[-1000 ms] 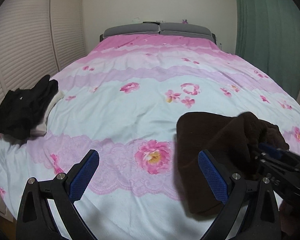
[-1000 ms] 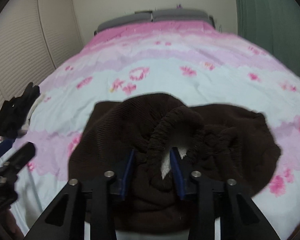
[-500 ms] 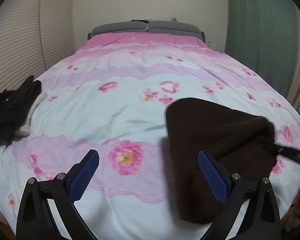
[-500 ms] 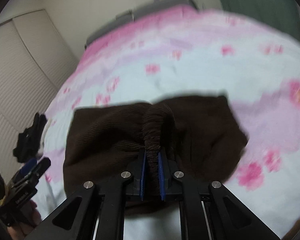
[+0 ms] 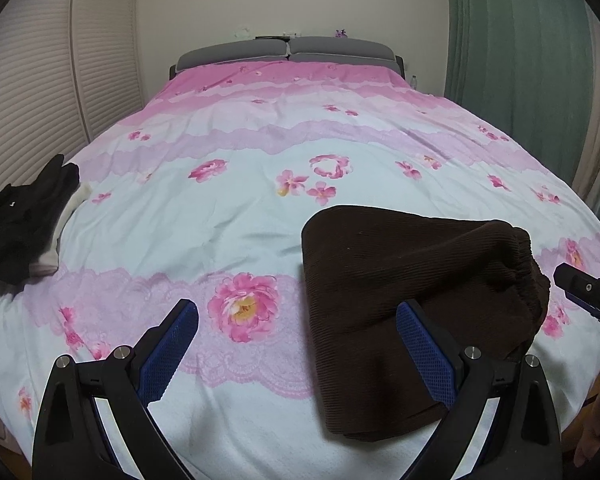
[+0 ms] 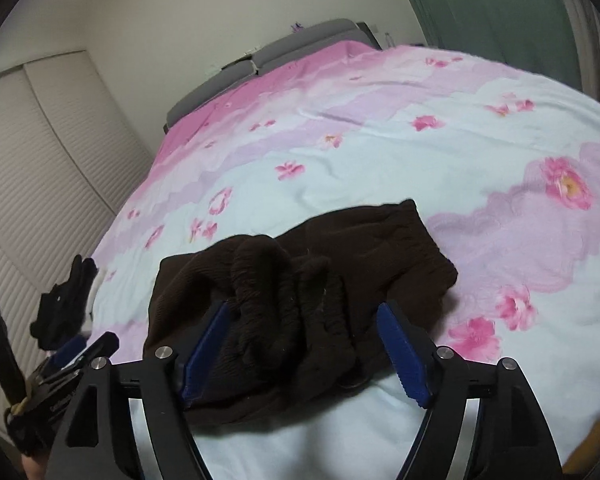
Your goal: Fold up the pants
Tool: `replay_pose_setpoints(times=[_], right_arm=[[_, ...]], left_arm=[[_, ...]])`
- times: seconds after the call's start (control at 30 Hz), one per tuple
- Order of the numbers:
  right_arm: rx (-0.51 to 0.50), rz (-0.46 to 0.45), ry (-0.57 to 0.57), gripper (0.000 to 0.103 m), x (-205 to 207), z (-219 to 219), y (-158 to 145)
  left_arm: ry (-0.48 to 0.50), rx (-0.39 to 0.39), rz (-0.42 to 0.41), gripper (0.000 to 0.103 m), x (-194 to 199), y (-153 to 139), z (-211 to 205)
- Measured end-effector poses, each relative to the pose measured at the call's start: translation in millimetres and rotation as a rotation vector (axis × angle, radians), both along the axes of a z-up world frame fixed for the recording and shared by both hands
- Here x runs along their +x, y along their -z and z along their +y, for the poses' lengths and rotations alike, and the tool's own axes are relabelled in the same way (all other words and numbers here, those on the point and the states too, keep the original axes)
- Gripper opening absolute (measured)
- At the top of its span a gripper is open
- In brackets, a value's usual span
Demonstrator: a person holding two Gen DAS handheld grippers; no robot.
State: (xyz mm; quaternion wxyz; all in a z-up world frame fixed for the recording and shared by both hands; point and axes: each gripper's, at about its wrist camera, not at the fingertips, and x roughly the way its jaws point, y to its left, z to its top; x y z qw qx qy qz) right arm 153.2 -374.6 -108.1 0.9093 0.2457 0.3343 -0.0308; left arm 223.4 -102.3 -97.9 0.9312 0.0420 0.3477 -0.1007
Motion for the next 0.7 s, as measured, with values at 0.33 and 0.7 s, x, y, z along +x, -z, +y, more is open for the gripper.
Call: replay_pose_setpoints(times=[0.33,0.7], right_arm=[[0.206,0.113,0.028,0.077,6,12,42],[0.166,0.119,0.080,0.038,26,34,46]], left_arm=[[0.000,0.001,0.005,0.101,-6,0,2],[-0.023,-0.002,0.009,0.101,-7,0,11]])
